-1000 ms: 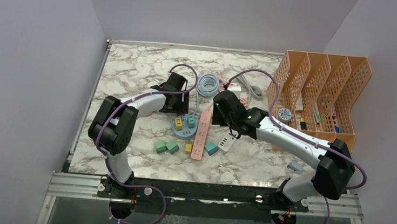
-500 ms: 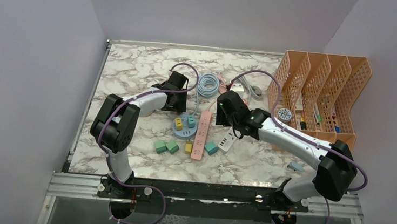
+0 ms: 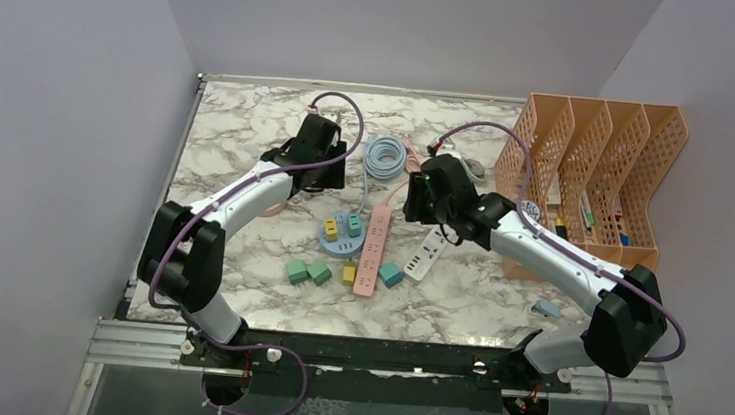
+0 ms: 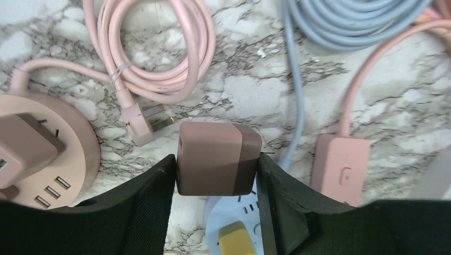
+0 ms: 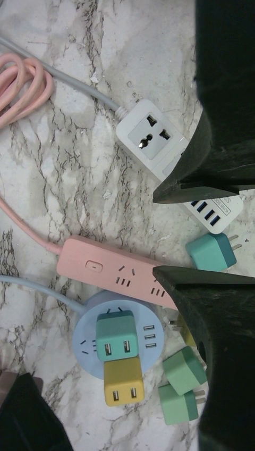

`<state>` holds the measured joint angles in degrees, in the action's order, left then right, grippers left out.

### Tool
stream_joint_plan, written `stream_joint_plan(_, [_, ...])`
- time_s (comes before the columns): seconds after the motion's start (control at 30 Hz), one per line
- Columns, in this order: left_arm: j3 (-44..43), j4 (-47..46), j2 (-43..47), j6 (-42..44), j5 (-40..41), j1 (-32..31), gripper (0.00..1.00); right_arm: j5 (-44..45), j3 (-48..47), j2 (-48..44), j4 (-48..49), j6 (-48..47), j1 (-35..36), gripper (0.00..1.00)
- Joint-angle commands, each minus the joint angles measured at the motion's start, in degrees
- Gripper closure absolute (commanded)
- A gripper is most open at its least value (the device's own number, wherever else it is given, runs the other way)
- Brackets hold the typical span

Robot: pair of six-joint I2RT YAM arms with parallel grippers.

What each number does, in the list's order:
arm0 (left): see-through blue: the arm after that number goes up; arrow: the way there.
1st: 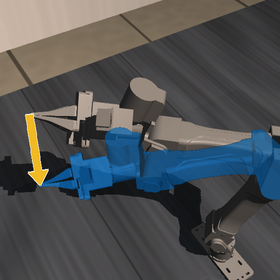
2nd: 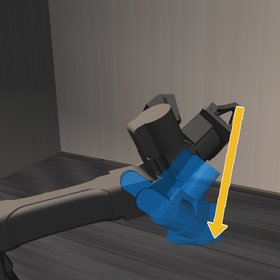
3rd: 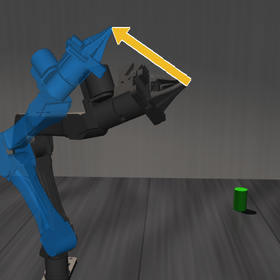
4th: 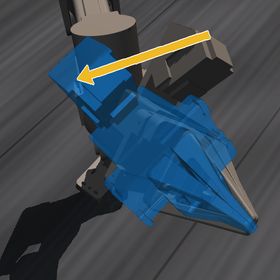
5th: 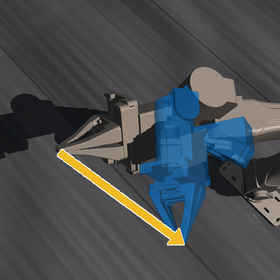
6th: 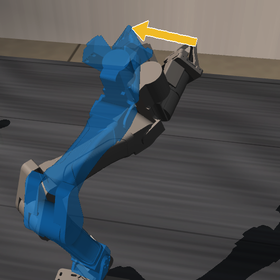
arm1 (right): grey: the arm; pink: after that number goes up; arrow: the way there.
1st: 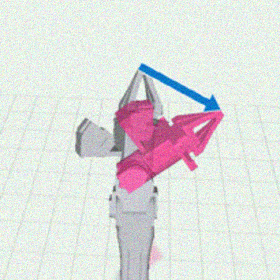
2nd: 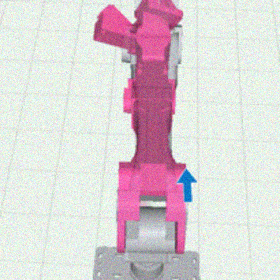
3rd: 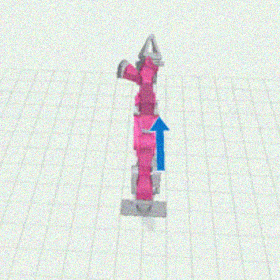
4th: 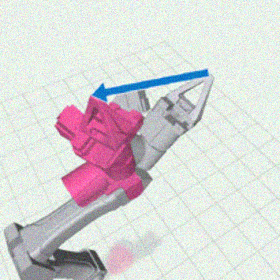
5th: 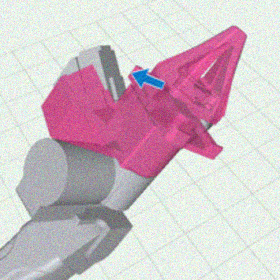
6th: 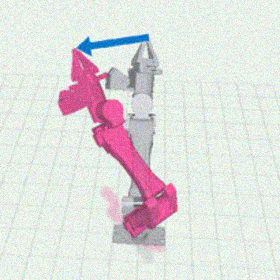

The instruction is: Insert the plug

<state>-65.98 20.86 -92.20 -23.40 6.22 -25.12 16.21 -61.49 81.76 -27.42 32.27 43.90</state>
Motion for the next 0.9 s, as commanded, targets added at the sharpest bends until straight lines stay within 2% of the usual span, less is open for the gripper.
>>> stream_joint_plan(0.0, [-1.48, -3.49, 4.78, 3.89, -8.06, 0.03, 0.5, -10.24, -5.05, -1.77, 1.61, -3.82, -4.45, 0.53])
stream_joint_plan(0.13, [-0.36, -7.14, 7.52, 8.05, -18.31, -0.95, 0.5, -22.73, -10.35, -0.87, -0.33, -5.85, -9.31, 0.53])
stream_joint_plan(0.23, [1.3, -10.87, 9.65, 11.93, -23.53, -3.5, 0.5, -33.52, -14.94, 0.75, -2.7, -6.67, -12.2, 0.52])
stream_joint_plan(0.33, [3.16, -15.09, 11.55, 15.33, -27.02, -7.25, 0.5, -40.5, -18.77, 2.75, -5.42, -7.02, -14.04, 0.5])
stream_joint_plan(0.47, [6.79, -22.26, 14.24, 18.67, -30.68, -9.92, 0.51, -46.41, -20.81, 4.19, -7.71, -6.23, -16.08, 0.47])
stream_joint_plan(0.6, [10.67, -28.33, 16.53, 21.21, -32.91, -11.02, 0.52, -48.46, -17.57, 3.15, -5.32, -6.47, -17.16, 0.48])
stream_joint_plan(0.7, [11.66, -30.2, 17.2, 23.35, -35.67, -11.87, 0.52, -48.55, -16.19, 3.34, -4.68, -7.07, -17.19, 0.49])
stream_joint_plan(0.87, [12.12, -31.75, 17.63, 26.29, -35.75, -13.27, 0.52, -54.12, -15.86, 5.96, -5.52, -8.2, -17.18, 0.52])
